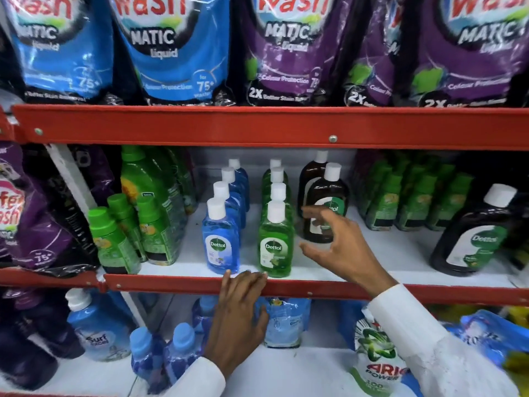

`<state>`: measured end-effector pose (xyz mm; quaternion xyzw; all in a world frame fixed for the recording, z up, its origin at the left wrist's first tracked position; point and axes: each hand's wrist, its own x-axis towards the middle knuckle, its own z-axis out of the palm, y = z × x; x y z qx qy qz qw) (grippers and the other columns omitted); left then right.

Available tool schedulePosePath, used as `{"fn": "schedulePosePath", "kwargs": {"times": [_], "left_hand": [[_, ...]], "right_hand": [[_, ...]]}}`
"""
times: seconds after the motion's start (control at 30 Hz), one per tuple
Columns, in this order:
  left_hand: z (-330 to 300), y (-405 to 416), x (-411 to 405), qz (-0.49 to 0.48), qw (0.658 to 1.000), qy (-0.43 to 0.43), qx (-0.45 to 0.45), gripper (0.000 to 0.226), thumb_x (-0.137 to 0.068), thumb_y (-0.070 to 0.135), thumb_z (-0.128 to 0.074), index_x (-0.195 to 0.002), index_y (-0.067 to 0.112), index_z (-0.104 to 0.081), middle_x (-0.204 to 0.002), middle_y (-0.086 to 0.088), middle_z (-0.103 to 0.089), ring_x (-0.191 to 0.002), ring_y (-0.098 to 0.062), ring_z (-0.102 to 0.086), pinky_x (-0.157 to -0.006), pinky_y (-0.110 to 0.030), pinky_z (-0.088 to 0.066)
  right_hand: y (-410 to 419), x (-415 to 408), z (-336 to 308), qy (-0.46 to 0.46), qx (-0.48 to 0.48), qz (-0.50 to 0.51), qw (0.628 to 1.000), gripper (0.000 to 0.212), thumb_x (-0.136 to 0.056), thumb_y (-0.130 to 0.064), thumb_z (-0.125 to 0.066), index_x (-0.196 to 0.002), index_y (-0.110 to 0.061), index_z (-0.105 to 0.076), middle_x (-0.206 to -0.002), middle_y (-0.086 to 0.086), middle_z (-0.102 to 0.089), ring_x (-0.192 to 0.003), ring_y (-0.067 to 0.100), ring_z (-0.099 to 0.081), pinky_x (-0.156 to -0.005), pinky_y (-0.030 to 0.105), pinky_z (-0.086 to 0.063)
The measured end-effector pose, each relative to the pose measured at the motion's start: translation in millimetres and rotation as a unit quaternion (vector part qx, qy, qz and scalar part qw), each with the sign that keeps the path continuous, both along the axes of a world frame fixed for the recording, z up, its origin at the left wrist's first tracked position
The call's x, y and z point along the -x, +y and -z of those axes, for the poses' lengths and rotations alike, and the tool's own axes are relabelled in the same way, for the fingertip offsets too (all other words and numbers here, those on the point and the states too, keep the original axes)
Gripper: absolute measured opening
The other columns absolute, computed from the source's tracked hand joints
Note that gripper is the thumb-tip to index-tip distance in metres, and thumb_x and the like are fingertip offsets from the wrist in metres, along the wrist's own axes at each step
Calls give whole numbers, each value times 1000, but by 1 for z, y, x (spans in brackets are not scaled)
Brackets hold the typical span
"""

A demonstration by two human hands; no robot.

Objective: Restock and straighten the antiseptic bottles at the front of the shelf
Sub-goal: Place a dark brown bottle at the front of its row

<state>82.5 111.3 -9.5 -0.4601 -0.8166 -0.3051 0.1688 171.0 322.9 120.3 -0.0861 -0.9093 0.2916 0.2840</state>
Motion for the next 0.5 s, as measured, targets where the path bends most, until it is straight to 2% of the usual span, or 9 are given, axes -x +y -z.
{"fn": "schedulePosePath", "kwargs": {"times": [0.1, 0.17, 0.2, 0.3, 0.4, 0.5], "left_hand": [[1, 25, -15, 44, 997, 45, 42, 59, -79, 27, -56, -137, 19, -47, -134, 1, -57, -127, -16, -47, -116, -45, -21], [1, 46, -26, 69, 994, 58, 56, 62, -80, 28, -55, -140, 20, -44, -138, 1, -55, -131, -16, -45, -116, -45, -21], [1, 56, -32, 76, 993, 65, 65, 64, -79, 29, -54, -142, 19, -43, -141, 1, -54, -132, -16, -44, -115, -46, -20], [-1, 83, -49, 75, 991, 73, 86, 69, -77, 34, -52, -143, 18, -40, -145, 0, -51, -135, -19, -42, -114, -50, -19], [3, 96, -59, 45, 994, 55, 82, 68, -75, 37, -51, -140, 19, -44, -141, 1, -54, -131, -21, -45, -113, -53, -21], [7, 100, -59, 35, 996, 48, 66, 66, -75, 35, -51, -140, 20, -46, -138, 1, -56, -130, -22, -45, -113, -55, -23]], "right_hand": [[18, -32, 22, 66, -24, 109, 992, 55, -75, -26, -78, -127, -28, -58, -125, -5, -65, -115, 15, -56, -97, 26, -44], [32, -51, 37, 99, -27, 193, 976, 52, -76, -23, -77, -125, -22, -59, -124, -1, -65, -117, 21, -52, -100, 26, -39], [40, -60, 44, 112, -29, 232, 966, 54, -76, -23, -76, -126, -19, -57, -125, 3, -63, -118, 25, -51, -103, 30, -40], [70, -78, 62, 139, -18, 344, 928, 70, -76, -30, -74, -136, -9, -46, -140, 18, -50, -129, 36, -41, -110, 46, -36], [106, -92, 70, 156, 7, 430, 889, 91, -73, -39, -74, -146, -4, -31, -151, 25, -34, -140, 41, -30, -116, 47, -22], [141, -101, 71, 149, 59, 489, 858, 112, -68, -45, -80, -150, -1, -18, -156, 27, -25, -143, 41, -24, -118, 47, -19]]}}
